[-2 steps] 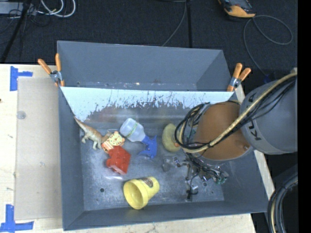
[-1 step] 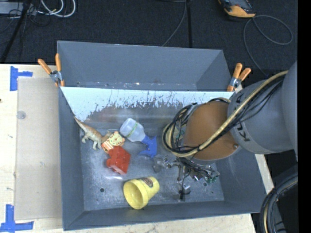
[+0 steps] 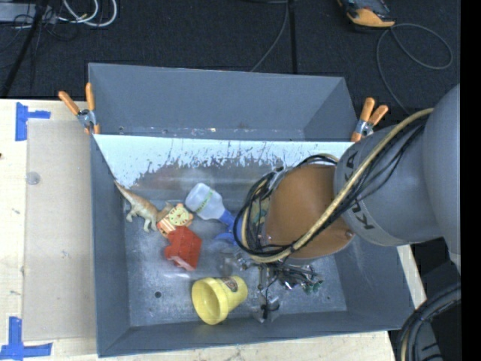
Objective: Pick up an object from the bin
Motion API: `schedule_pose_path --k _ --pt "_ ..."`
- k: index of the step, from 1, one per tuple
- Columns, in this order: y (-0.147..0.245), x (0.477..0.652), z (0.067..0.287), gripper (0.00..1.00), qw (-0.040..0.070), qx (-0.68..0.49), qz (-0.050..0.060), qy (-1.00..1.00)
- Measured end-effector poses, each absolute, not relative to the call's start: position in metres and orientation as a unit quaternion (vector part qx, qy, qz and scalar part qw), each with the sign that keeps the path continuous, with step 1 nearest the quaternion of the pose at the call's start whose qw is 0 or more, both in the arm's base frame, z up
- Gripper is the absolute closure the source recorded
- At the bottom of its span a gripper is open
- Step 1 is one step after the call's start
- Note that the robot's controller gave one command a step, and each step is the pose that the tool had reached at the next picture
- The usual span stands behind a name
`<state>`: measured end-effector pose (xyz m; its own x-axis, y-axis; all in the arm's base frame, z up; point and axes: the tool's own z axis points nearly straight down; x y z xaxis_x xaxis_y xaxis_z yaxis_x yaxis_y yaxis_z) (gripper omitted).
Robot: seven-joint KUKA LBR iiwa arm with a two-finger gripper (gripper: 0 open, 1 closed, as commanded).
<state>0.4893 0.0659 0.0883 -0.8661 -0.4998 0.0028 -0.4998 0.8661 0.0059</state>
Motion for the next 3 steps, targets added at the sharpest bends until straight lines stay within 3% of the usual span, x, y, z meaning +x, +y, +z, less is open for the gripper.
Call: schedule_pose_path --k 1,2,3 --pt "0.088 0.521 0.083 0.0 0.002 0.24 -0.002 -0.971" --pt "0.114 0.494 0.07 1.0 -0.001 0.348 -0.003 -0.937" --pt "0.114 0.494 0.07 1.0 -0.001 0.348 -0.003 -0.937"
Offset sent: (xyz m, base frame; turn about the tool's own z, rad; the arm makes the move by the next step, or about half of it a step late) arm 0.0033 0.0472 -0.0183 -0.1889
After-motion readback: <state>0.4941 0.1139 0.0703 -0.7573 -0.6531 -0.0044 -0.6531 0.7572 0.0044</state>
